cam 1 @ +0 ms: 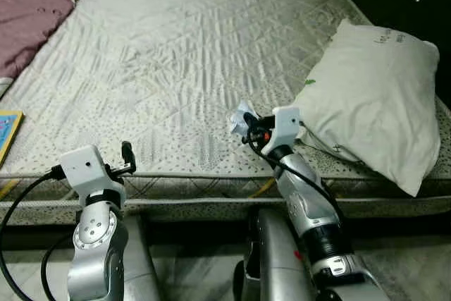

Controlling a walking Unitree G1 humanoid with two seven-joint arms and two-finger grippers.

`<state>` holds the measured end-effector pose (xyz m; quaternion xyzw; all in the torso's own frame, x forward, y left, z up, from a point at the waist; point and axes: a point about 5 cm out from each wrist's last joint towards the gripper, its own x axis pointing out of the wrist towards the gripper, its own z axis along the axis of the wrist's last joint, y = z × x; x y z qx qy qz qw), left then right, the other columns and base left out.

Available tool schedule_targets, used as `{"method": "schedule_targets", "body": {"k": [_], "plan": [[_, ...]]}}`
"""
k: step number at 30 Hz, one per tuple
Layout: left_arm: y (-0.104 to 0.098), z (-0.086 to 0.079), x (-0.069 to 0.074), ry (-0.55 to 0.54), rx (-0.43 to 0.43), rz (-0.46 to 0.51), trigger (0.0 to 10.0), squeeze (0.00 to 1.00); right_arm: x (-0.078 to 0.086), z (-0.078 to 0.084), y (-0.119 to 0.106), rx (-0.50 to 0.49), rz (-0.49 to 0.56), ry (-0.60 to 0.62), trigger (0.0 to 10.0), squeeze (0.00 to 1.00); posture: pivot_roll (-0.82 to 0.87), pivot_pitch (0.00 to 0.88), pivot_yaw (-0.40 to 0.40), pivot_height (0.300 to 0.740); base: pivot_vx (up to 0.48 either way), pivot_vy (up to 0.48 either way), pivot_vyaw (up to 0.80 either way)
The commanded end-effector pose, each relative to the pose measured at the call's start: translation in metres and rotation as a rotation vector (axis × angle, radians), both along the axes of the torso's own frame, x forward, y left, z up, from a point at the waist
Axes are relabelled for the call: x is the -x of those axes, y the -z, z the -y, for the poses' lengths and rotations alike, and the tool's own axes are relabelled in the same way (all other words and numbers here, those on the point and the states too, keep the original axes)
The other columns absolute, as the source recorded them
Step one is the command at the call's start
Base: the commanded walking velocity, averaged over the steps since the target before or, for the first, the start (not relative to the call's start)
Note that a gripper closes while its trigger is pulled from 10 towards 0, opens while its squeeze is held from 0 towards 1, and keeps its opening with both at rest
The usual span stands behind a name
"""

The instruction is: Clean up the room

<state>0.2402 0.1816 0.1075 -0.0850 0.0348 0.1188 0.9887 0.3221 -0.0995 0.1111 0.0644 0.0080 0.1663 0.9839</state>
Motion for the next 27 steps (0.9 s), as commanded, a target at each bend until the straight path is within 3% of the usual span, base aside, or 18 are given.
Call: {"method": "schedule_targets", "body": {"k": [1, 4, 8, 13, 22, 27], "plan": [[-0.005, 0.014, -0.006, 0.081, 0.017, 0.036, 10.0, 0.0, 0.004, 0.006, -0.005, 0.01, 0.043, 0.011, 10.0, 0.0, -0.03, 0.0, -0.025, 0.521, 0.0, 0.0, 0.0], [-0.008, 0.018, -0.009, 0.112, -0.019, 0.048, 10.0, 0.0, 0.009, 0.007, -0.005, 0.04, 0.042, 0.001, 10.0, 0.0, -0.04, 0.0, -0.014, 0.521, 0.0, 0.0, 0.0], [-0.009, 0.019, -0.012, 0.144, 0.018, 0.071, 10.0, 0.0, 0.014, 0.014, -0.005, 0.056, 0.0, 0.045, 10.0, 0.0, -0.04, 0.0, -0.009, 0.521, 0.0, 0.0, 0.0], [-0.007, 0.015, -0.01, 0.132, -0.011, 0.079, 10.0, 0.0, 0.02, 0.015, -0.016, -0.045, 0.041, 0.065, 10.0, 0.0, -0.04, 0.005, -0.014, 0.521, 0.0, 0.0, 0.0], [-0.007, 0.017, -0.01, 0.124, 0.017, 0.098, 10.0, 0.0, 0.016, 0.013, -0.018, -0.063, 0.024, 0.104, 10.0, 0.0, -0.04, 0.012, -0.027, 0.521, 0.0, 0.0, -0.05], [-0.006, 0.018, -0.011, 0.129, 0.02, 0.103, 10.0, 0.0, 0.013, 0.012, -0.024, -0.07, 0.033, 0.094, 10.0, 0.0, -0.05, 0.012, -0.034, 0.542, 0.0, 0.0, -0.16]]}}
